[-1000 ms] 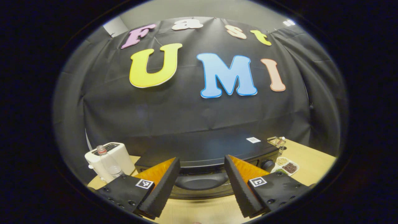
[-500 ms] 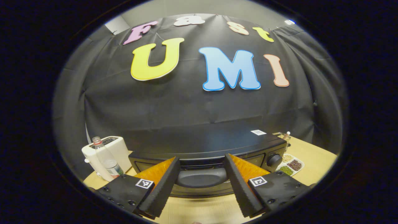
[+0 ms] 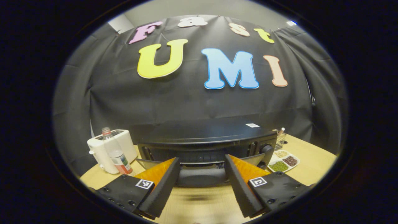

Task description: Open the electric oven with the left hand, put the food in, and close the electric oven.

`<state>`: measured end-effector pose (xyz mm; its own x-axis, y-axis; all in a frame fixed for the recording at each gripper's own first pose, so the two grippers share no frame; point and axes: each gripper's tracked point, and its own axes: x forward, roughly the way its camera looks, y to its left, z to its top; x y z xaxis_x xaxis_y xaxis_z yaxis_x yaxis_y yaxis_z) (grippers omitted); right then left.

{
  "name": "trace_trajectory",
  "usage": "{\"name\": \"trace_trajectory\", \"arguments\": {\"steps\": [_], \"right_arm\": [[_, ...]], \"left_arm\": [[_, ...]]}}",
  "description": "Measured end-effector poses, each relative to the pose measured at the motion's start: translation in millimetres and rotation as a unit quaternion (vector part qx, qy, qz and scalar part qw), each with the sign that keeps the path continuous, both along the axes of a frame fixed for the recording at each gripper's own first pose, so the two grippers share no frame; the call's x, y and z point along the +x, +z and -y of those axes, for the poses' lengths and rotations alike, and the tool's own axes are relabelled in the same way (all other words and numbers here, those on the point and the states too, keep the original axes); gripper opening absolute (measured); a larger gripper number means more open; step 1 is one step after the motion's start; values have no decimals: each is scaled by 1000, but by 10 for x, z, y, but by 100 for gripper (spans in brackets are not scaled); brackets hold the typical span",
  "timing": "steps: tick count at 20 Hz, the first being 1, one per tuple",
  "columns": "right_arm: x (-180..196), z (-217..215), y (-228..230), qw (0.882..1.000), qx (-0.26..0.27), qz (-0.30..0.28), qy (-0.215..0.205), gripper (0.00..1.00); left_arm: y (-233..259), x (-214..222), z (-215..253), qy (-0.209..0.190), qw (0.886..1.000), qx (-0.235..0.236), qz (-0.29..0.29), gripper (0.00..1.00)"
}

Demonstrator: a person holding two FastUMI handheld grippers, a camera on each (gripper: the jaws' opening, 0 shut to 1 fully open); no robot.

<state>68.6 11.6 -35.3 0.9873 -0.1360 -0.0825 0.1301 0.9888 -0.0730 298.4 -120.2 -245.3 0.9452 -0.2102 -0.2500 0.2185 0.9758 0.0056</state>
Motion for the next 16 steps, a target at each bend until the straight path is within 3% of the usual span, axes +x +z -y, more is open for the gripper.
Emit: {"name": "trace_trajectory", "arguments": {"steps": [4, 6, 7, 13, 16], "right_arm": [[-70, 51, 36, 1000, 4, 3, 5, 95], [-115, 99, 28, 1000, -2, 2, 6, 95], [-129, 131, 19, 1000, -4, 0, 5, 95], [-212, 216, -24, 1000, 9, -7, 6, 95], [-254, 210, -64, 1000, 13, -16, 13, 95]], "left_arm": [[-114, -190, -31, 9, 1000, 15, -13, 100], [-193, -290, -40, 13, 999, 20, -22, 91], [-217, -325, -40, 15, 999, 20, -24, 100], [-461, -577, -62, 18, 998, 19, -60, 96], [-633, -724, -81, 19, 996, 21, -82, 100]]}}
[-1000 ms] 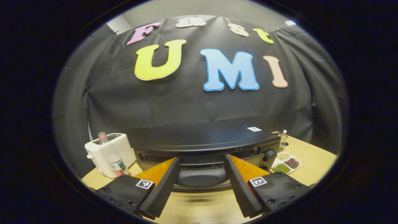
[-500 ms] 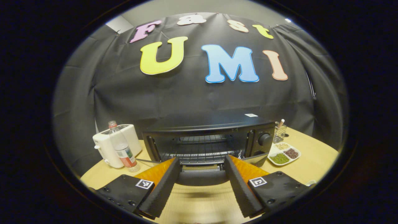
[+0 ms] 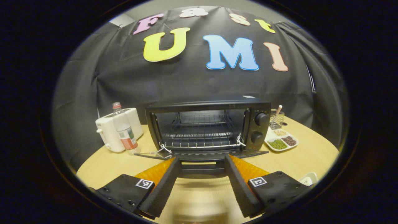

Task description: Open the electric oven with the left hand, put the food in, and close the electric oven.

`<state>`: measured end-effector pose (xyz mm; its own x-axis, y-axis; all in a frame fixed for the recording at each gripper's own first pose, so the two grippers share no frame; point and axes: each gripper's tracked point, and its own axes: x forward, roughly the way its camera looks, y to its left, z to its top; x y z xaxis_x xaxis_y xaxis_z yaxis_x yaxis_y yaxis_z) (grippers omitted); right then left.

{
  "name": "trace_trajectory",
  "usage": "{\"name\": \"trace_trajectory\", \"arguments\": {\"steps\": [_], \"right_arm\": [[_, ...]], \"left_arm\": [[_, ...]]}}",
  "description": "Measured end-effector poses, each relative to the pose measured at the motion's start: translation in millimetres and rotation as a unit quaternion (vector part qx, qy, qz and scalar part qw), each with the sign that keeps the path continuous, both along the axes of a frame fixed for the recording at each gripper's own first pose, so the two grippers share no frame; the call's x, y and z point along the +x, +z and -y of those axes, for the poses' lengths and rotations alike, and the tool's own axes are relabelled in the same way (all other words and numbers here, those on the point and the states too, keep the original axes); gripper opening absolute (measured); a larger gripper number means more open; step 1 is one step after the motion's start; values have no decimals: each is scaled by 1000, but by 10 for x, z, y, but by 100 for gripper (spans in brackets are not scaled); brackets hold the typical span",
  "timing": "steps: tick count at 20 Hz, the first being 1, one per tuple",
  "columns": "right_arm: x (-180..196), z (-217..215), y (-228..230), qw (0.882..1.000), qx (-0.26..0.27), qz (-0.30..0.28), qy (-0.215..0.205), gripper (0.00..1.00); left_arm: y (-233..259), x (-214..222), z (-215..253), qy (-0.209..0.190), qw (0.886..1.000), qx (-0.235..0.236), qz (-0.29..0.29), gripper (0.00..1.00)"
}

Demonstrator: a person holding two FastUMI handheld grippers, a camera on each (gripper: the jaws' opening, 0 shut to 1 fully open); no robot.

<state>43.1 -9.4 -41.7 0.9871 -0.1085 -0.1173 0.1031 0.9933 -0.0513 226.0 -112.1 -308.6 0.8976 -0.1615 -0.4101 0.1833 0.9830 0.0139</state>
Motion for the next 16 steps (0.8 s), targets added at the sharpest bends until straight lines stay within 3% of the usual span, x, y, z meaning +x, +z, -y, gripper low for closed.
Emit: {"name": "trace_trajectory", "arguments": {"steps": [1, 3, 4, 6, 8, 14, 16], "right_arm": [[-12, -3, -2, 1000, 1, -2, 3, 95], [-43, -5, -30, 1000, 0, -6, 8, 95], [-52, -4, -54, 1000, 0, -9, 10, 95], [-51, 15, -140, 1000, 0, -21, 11, 95], [-53, -28, -282, 999, 5, -44, 21, 95], [52, -167, -752, 993, 34, -100, 58, 95], [97, -150, -966, 988, 44, -130, 65, 96]], "left_arm": [[-58, -43, -9, 1, 1000, 4, -7, 96], [-171, -138, -5, -1, 1000, 10, -20, 100], [-219, -190, 0, -2, 1000, 12, -26, 96], [-269, -328, 6, -7, 999, 12, -39, 100], [-186, -448, -13, -6, 999, 4, -38, 96], [530, -775, -107, -10, 1000, -2, 20, 100], [909, -865, -156, -5, 998, -15, 53, 96]]}}
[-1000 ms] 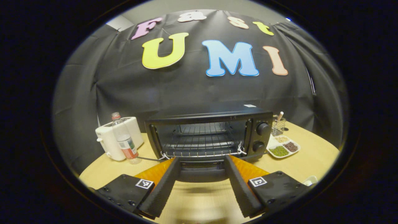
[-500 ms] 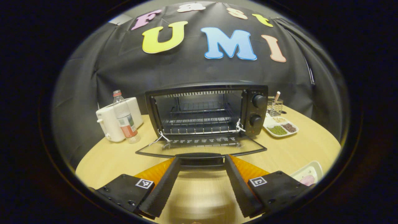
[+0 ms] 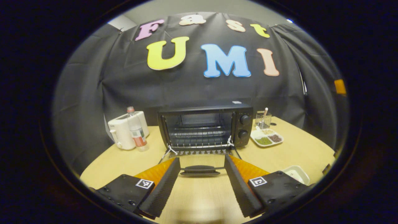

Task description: Open the electric oven with the left hand, put the food in, and close the electric oven.

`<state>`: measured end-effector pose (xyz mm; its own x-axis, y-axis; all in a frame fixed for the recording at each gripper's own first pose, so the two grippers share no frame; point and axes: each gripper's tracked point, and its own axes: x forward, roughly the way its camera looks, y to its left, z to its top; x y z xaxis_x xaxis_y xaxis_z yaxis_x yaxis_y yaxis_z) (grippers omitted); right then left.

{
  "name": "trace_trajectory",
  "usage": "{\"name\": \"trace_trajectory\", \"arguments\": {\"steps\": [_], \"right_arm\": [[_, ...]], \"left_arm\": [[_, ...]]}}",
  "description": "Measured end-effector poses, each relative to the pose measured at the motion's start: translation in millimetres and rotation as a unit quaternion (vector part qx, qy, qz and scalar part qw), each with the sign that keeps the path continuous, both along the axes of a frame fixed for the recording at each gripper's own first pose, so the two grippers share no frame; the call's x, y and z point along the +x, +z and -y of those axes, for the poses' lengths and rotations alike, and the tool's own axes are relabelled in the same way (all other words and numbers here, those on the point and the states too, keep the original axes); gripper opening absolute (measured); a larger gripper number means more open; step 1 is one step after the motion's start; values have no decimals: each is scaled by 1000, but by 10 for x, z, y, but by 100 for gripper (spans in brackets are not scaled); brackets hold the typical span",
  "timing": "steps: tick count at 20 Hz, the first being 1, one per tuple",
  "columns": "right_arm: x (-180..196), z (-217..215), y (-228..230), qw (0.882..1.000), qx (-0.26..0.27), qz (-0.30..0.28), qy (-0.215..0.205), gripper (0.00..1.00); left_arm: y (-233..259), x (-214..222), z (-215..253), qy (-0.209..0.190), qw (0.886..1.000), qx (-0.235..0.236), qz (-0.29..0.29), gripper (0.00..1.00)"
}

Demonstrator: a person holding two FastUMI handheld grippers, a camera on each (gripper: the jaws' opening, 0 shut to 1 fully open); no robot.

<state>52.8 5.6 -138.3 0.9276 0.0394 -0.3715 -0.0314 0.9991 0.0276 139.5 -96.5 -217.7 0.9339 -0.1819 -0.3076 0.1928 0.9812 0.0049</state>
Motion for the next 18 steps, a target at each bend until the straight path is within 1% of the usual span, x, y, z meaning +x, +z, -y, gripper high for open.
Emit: {"name": "trace_trajectory", "arguments": {"steps": [1, 2, 5, 6, 7, 8, 9, 10, 12, 15, 17, 18], "right_arm": [[20, 0, -101, 1000, 6, -17, 6, 95], [42, 7, -211, 999, 11, -34, 9, 95], [97, 72, -536, 996, 21, -86, 11, 95], [100, 104, -677, 994, 21, -106, 10, 96], [87, 101, -792, 992, 25, -126, 14, 95], [57, 73, -905, 989, 30, -147, 21, 96], [30, 44, -1016, 985, 34, -167, 29, 96], [-14, 23, -1125, 981, 39, -188, 34, 96], [-102, -32, -1359, 970, 55, -234, 46, 96], [-246, -126, -1648, 949, 81, -300, 55, 95], [-313, -68, -1819, 937, 78, -337, 46, 96], [-344, -76, -1916, 931, 77, -355, 45, 92]], "left_arm": [[172, -41, -25, 4, 1000, -7, 16, 100], [334, -82, -51, 7, 999, -13, 28, 91], [790, -221, -193, 15, 998, -20, 64, 100], [926, -255, -257, 19, 997, -20, 75, 91], [1051, -293, -316, 23, 996, -19, 86, 91], [1170, -315, -377, 28, 995, -19, 96, 100], [1248, -344, -435, 33, 994, -21, 103, 95], [1322, -379, -493, 37, 993, -24, 108, 90], [1401, -455, -605, 45, 992, -27, 111, 100], [1514, -605, -831, 66, 990, -21, 122, 100], [1518, -683, -950, 77, 989, -12, 123, 100], [1497, -720, -1012, 81, 989, -9, 121, 100]]}}
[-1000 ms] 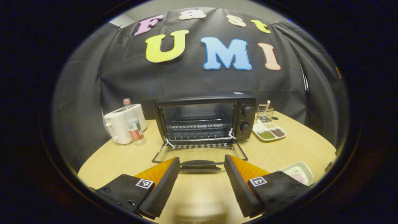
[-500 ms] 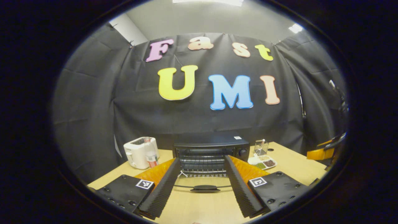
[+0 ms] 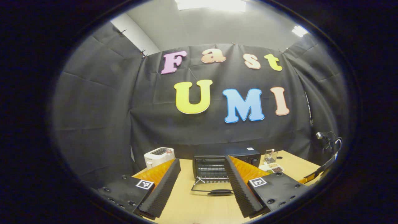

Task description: Open the electric oven with the left hand, put the food in, and close the electric oven.

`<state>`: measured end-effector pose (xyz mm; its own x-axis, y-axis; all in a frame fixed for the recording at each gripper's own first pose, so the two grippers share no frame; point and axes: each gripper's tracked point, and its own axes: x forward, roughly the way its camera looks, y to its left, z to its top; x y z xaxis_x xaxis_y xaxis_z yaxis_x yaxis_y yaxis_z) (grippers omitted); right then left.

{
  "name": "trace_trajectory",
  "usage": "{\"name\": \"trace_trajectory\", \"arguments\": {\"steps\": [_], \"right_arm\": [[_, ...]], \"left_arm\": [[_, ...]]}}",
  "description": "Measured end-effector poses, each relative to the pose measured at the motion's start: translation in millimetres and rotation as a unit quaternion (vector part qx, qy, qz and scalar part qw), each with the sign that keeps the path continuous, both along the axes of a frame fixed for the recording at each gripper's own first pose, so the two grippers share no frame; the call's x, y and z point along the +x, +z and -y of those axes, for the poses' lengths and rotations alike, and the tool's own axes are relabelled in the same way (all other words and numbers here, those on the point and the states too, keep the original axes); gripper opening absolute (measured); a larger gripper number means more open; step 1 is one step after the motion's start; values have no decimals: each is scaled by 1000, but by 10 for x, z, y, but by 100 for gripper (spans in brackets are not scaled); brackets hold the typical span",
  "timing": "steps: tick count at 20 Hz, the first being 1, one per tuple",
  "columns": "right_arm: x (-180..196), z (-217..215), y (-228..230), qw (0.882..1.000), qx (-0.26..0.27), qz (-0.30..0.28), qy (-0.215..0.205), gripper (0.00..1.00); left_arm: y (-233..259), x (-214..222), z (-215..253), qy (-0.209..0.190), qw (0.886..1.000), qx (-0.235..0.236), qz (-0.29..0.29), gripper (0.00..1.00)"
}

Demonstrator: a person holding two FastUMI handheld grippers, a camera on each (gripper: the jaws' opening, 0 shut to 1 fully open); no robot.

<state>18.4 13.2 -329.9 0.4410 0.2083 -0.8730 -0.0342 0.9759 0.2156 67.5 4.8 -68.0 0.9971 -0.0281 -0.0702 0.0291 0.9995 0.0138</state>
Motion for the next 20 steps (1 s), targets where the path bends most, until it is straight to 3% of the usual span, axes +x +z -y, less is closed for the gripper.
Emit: {"name": "trace_trajectory", "arguments": {"steps": [1, 2, 9, 10, 11, 12, 17, 19, 20], "right_arm": [[-13, 4, -56, 1000, -1, -17, 1, 83], [-47, -13, -129, 999, -3, -39, 7, 82], [-225, -72, -516, 987, -22, -146, 66, 82], [-234, -66, -525, 985, -25, -154, 72, 73], [-220, -72, -623, 984, -31, -159, 73, 52], [-239, -84, -625, 983, -34, -166, 75, 46], [-229, -123, -661, 979, -30, -187, 72, 47], [-231, -42, -708, 979, -41, -187, 65, 47], [-189, -69, -686, 979, -32, -193, 57, 36]], "left_arm": [[-20, -19, -66, 6, 1000, 3, -3, 100], [-21, -30, -135, 14, 1000, 4, -3, 100], [-94, -65, -367, 41, 999, -4, -5, 100], [-100, -59, -389, 44, 999, -4, -5, 100], [-112, -60, -418, 48, 999, -5, -6, 100], [-128, -64, -444, 51, 999, -7, -8, 100], [-188, -58, -498, 58, 998, -21, -15, 95], [-155, -66, -530, 60, 998, -20, -11, 100], [-133, -62, -528, 60, 998, -21, -8, 100]]}}
